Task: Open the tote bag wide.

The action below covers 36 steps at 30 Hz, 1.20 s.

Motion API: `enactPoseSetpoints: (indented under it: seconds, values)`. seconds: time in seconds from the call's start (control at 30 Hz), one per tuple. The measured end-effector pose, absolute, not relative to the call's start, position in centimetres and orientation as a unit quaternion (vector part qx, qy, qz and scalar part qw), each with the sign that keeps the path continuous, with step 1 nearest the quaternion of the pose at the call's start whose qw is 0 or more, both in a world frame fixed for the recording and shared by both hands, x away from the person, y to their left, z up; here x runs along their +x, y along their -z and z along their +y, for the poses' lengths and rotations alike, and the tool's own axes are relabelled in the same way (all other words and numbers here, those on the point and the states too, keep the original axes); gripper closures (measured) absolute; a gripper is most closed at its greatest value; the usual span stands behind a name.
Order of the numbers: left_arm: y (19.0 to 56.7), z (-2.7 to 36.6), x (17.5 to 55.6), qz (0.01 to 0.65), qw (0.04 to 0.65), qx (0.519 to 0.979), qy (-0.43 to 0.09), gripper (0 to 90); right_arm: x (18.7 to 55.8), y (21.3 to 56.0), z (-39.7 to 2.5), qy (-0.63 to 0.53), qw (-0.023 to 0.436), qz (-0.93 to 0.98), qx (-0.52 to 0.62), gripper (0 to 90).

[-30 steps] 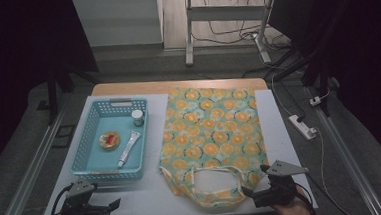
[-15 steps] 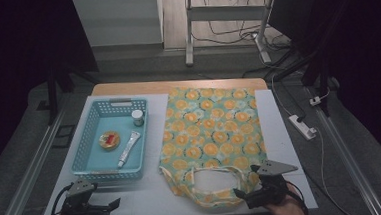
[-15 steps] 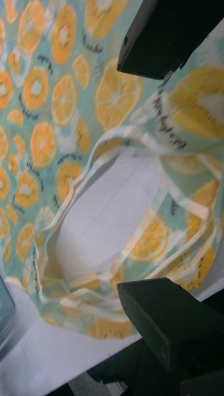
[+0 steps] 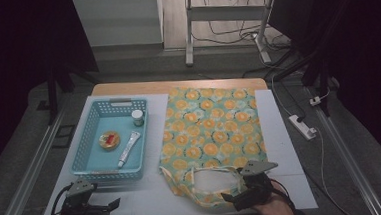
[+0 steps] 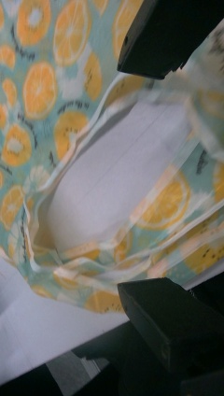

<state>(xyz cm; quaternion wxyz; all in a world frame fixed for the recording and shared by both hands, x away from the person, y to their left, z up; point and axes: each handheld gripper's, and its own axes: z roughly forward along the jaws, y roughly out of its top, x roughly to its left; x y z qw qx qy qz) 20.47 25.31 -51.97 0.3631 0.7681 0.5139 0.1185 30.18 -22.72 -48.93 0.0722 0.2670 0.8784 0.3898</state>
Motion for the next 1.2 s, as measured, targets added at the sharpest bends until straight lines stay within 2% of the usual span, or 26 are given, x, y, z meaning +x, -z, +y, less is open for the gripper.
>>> enactPoseSetpoints:
  seconds: [0.4,0.63,0.77,1.0,1.2]
  values:
    - [52.0,25.2,20.5,0.514,0.361,0.769,-0.119,0.0,28.9,49.5,-19.5,-0.374,0.036,0.902,0.212,0.0]
    - [52.0,25.2,20.5,0.515,0.360,0.769,-0.118,0.0,27.7,49.5,-17.5,-0.370,0.030,0.912,0.172,1.6]
    - [52.0,25.2,20.5,0.516,0.360,0.769,-0.118,0.0,27.1,49.2,-16.9,-0.378,0.030,0.913,0.152,11.9]
    - [52.0,25.2,20.5,0.517,0.359,0.768,-0.118,0.0,26.7,49.4,-16.4,-0.360,0.010,0.925,0.122,43.3]
    - [52.0,25.2,20.5,0.517,0.358,0.769,-0.118,0.0,27.3,50.4,-16.8,-0.314,-0.001,0.942,0.120,62.3]
